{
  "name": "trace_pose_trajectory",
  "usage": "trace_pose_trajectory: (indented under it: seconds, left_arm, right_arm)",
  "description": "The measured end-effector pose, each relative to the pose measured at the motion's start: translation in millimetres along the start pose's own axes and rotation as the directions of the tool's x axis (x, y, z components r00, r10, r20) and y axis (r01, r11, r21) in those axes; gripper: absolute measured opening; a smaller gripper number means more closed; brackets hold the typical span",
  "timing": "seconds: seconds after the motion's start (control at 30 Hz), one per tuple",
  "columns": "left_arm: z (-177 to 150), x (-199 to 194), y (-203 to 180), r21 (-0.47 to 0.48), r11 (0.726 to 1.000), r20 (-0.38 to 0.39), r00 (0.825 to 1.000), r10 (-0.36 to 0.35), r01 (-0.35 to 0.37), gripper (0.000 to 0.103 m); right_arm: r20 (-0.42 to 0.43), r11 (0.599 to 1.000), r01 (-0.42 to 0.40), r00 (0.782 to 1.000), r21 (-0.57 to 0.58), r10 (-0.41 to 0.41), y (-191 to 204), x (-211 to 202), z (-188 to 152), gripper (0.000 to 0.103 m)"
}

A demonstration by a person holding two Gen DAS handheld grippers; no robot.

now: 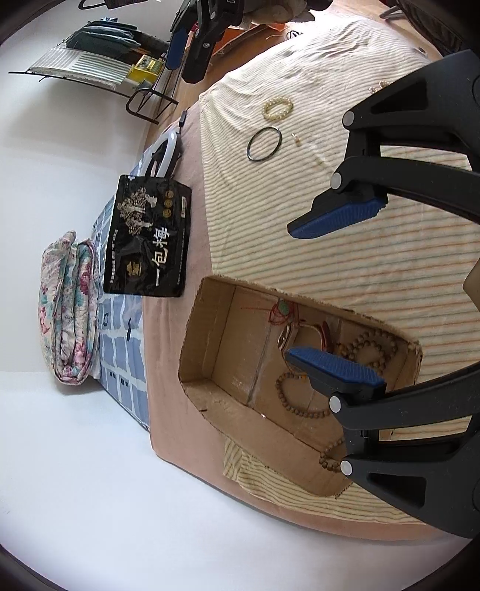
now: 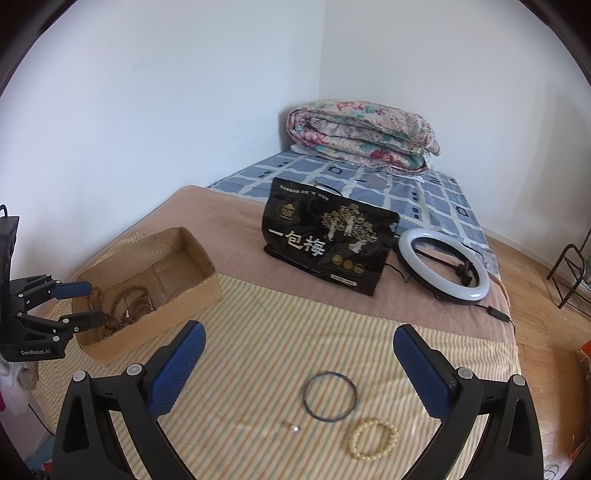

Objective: Organize jewelry
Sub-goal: 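Move left tool to pearl earring on bed while right tool moves to cream bead bracelet, then close left tool on the pearl earring while right tool closes on the cream bracelet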

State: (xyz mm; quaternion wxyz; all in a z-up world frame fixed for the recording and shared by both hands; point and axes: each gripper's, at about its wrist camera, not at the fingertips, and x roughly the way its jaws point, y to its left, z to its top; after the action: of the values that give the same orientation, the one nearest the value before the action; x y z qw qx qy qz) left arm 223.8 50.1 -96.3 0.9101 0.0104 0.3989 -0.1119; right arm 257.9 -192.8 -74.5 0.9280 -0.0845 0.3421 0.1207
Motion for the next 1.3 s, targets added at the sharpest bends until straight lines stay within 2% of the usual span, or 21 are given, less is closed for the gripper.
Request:
trace_pose_trajectory:
  seconds: [0.33, 0.57, 0.8, 1.03, 1.13, 1.3]
  left_arm:
    - [-2, 11, -61, 0.075, 0.993, -0.03, 0.996, -0.086, 0.088, 0.063]
    - [-6, 29, -104, 0.122, 0.982, -0.058, 0.989, -0.135, 0.142, 0.062]
    - [-10, 52, -143, 0.18, 0.964, -0.104, 0.979, -0.178, 0.194, 0.045]
    - [-13, 80, -171, 0.206, 0.948, -0.153, 0.965, -0.215, 0.243, 0.036]
    - [-15, 92, -181, 0.218, 0.94, -0.172, 0.959, -0.226, 0.261, 0.028]
    - [-22, 110, -197, 0.246, 0.927, -0.201, 0.951, -0.236, 0.282, 0.022]
  right_arm:
    - [-0.041, 0.992, 0.072, 0.997, 0.1, -0.068, -75, -21, -49, 0.103]
    - [-0.084, 0.984, 0.103, 0.992, 0.147, -0.091, -104, -19, -85, 0.103]
    - [-0.143, 0.971, 0.124, 0.985, 0.205, -0.096, -130, -2, -116, 0.101]
    - [-0.189, 0.961, 0.107, 0.98, 0.257, -0.059, -148, 21, -136, 0.084]
    - [-0.205, 0.962, 0.089, 0.978, 0.258, -0.036, -148, 31, -141, 0.077]
    - [-0.233, 0.967, 0.064, 0.972, 0.247, -0.005, -143, 48, -147, 0.069]
